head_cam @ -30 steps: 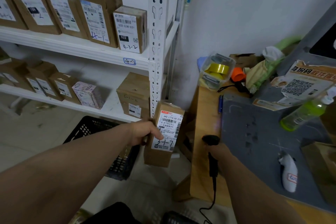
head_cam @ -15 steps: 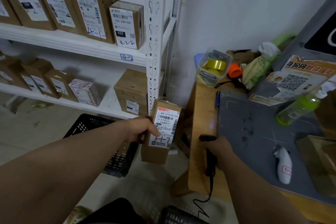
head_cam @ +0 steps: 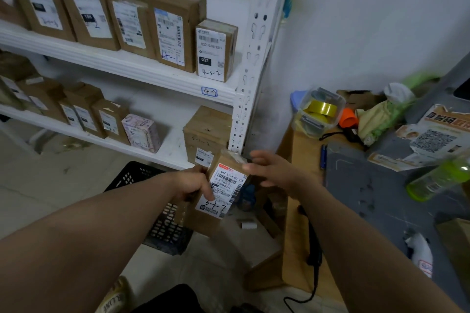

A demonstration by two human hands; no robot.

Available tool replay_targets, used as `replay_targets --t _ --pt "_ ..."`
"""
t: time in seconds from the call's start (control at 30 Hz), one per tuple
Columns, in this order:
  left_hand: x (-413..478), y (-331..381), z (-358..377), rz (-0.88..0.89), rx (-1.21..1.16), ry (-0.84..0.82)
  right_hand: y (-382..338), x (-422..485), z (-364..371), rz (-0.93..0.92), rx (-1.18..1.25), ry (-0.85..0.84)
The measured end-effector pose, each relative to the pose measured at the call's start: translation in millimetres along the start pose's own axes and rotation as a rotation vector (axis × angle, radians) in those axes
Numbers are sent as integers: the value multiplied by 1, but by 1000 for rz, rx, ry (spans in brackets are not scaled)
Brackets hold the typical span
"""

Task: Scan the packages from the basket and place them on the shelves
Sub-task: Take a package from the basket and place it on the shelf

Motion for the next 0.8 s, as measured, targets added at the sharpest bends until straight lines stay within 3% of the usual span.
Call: replay_targets --t 0.2,0.37,0.53,0.63,0.8 --pt "-20 -8 -79 9 14 -31 -76 46 63 -112 -226 -187" --pt "-20 -13 -140 40 -48 -125 -116 94 110 -84 -220 -234" --pt "-5 -29 -236 8 -287 120 -141 158 141 7 -202 -129" --pt "-7 -36 -292 -32 -186 256 -147 213 152 3 -310 -4" --pt "10 -57 -361 -82 -167 326 -174 272 178 1 -443 99"
Point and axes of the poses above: each hand's wrist, its own x-axis towards the middle knuckle, its own z-axis out of the palm, y = z × x, the point moved 8 cm from there along x, towards the middle knuckle, and after that the axes turned 4 degrees about -x, right-handed, at the moved point
